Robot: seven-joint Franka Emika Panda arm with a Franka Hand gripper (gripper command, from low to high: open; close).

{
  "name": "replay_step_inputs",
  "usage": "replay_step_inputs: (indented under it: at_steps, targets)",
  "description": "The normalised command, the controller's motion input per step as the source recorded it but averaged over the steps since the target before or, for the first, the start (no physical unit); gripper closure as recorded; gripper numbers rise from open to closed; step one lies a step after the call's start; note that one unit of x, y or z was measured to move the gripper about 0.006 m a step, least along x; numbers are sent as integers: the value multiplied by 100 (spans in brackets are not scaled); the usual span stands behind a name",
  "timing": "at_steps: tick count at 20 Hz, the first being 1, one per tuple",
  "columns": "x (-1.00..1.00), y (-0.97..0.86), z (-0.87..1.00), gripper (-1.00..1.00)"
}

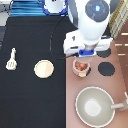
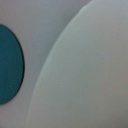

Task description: Take the lid off the pot, put the pot on the plate, and use the tool to push the pot to the front of the table.

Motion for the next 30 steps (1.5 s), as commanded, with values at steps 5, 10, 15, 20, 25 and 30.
replay_step_inputs:
  at_steps: [5,10,15,20,25,30]
  targets:
    - [-100,0,-19,100]
    - [-100,0,-49,100]
    - [-100,0,-74,100]
    - [-100,8,-89,100]
    - [-99,19,-80,100]
    - [-21,36,-45,100]
